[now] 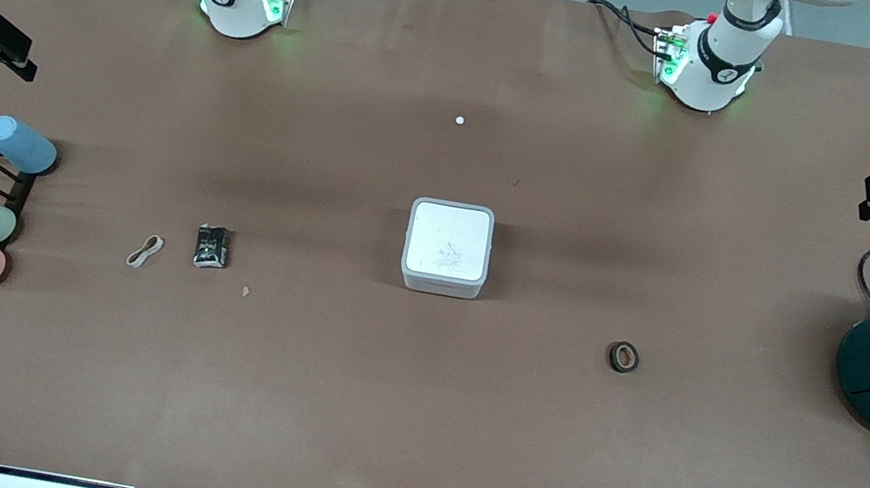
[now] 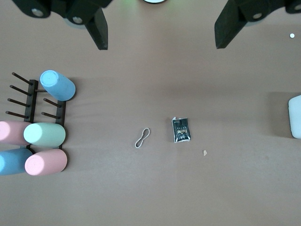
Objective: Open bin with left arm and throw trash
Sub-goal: 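Reach the right gripper to the black packet while the left gripper reaches the lid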
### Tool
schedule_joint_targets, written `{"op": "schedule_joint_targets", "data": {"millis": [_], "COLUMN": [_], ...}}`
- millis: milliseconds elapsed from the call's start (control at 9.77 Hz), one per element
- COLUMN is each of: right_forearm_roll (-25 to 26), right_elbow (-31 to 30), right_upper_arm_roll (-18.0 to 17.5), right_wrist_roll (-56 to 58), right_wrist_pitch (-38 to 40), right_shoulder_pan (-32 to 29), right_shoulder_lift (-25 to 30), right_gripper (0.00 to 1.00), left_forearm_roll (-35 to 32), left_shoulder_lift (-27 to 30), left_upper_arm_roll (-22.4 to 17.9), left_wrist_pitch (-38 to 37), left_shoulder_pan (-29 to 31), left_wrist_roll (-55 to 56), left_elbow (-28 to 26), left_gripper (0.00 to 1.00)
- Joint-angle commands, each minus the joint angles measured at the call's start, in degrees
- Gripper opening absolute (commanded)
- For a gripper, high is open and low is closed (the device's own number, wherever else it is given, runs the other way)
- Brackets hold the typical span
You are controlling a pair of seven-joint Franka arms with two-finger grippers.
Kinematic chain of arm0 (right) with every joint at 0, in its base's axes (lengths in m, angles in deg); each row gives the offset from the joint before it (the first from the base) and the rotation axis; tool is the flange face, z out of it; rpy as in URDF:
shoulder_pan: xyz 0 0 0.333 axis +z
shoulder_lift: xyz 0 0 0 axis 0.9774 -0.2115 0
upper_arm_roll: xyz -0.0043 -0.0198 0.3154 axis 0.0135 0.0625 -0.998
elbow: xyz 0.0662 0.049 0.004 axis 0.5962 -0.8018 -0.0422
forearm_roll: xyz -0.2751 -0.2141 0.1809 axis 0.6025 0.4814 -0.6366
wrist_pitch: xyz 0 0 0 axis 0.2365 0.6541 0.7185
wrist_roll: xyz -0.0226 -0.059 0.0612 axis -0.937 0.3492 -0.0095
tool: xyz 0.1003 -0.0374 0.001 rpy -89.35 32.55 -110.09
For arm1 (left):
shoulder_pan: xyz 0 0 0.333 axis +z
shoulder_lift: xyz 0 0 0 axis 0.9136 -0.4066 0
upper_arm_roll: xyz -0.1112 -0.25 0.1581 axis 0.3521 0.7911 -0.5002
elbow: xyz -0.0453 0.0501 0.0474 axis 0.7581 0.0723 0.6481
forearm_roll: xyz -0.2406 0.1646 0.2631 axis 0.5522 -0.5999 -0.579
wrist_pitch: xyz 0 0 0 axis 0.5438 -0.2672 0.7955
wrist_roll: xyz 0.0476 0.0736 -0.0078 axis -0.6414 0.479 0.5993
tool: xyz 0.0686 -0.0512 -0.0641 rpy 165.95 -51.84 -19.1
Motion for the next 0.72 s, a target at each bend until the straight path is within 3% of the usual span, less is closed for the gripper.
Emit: {"op": "schedule_joint_targets", "data": {"millis": [0,102,205,307,409,614], "right_forearm_roll": [0.54,0.54,0.54,0.45,-0.16,-0.43], "right_elbow": [-0.11,-0.11,-0.28,-0.98,-2.82,-8.17], "right_upper_arm_roll": [-0.41,-0.42,-0.42,-0.42,-0.50,-0.85], "right_wrist_roll": [-0.79,-0.79,-0.88,-0.97,-1.06,-1.06], "right_wrist_pitch": [0.25,0.25,0.25,0.33,0.25,-2.63], "right_shoulder_pan": [-0.36,-0.36,-0.36,-0.10,0.25,4.19], "right_shoulder_lift": [0.38,0.38,0.30,0.03,0.03,0.12], "right_gripper": [1.00,1.00,1.00,1.00,1.00,1.00], "left_forearm_roll": [-0.27,-0.18,-0.10,1.38,6.18,8.25], "left_shoulder_lift": [-2.74,-3.01,-3.54,-4.50,-6.60,-16.59], "left_upper_arm_roll": [1.22,2.37,5.95,9.11,11.84,17.99], "left_wrist_pitch": [-2.57,-2.58,-2.75,-3.36,-3.02,7.38], "left_shoulder_pan": [-0.25,-0.86,-2.43,-3.32,-3.76,-5.77], "left_wrist_roll": [1.28,1.02,1.45,0.85,2.32,4.62], "left_elbow": [4.35,4.01,3.66,3.31,3.74,4.26], "left_gripper": [1.00,1.00,1.00,0.87,0.25,0.00]}}
